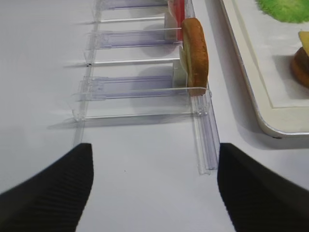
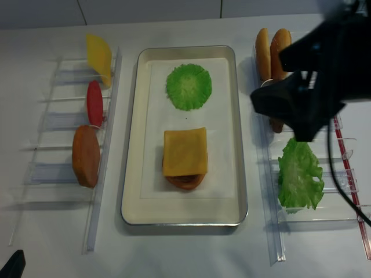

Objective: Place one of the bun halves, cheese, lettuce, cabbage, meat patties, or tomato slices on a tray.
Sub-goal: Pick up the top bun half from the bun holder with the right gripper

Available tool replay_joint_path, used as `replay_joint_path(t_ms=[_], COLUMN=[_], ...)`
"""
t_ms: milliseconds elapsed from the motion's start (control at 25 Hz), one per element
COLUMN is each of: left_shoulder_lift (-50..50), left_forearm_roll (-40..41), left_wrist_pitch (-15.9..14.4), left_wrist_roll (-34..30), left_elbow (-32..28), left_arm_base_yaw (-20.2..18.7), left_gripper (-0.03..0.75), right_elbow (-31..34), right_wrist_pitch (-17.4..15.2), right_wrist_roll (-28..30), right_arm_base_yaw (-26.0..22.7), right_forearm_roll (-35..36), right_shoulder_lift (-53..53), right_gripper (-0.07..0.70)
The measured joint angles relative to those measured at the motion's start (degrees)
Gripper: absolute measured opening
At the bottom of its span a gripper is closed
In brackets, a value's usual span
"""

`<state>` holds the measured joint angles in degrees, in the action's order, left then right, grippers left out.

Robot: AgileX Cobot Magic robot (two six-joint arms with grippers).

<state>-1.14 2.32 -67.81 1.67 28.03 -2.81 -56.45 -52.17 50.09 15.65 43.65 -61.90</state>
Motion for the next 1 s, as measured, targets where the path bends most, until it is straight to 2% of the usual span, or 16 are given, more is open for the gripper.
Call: replay_joint_path(t_ms=[160, 320, 480, 640, 840, 1000], left_shoulder_lift=[0.0, 0.0, 0.0, 0.0, 0.0, 0.0], left_forearm_roll=[0.0, 0.0, 0.0, 0.0, 0.0, 0.0], left_wrist_pitch=[0.0, 0.0, 0.0, 0.0, 0.0, 0.0], left_wrist_roll=[0.0, 0.0, 0.0, 0.0, 0.0, 0.0], left_elbow=[0.0, 0.0, 0.0, 0.0, 0.0, 0.0], left_arm_base_yaw=[0.0, 0.0, 0.0, 0.0, 0.0, 0.0], left_gripper=[0.493, 0.493, 0.493, 0.493, 0.493, 0.493], right_elbow=[-4.45, -10.05, -15.22, -19.69, -24.94, -30.08], right_wrist_pitch=[5.79, 7.04, 7.04, 7.04, 4.82, 0.66], right_wrist_roll=[-9.12, -19.91, -34.71, -47.81, -59.18, -63.97], right_arm_base_yaw=[7.68, 8.94, 9.07, 9.07, 9.07, 9.07], right_forearm_roll=[-11.82, -21.69, -32.76, -40.63, -48.35, -52.83], right_shoulder_lift=[-6.69, -13.78, -19.99, -24.97, -30.82, -35.86], right_gripper=[0.556, 0.556, 0.556, 0.556, 0.556, 0.556])
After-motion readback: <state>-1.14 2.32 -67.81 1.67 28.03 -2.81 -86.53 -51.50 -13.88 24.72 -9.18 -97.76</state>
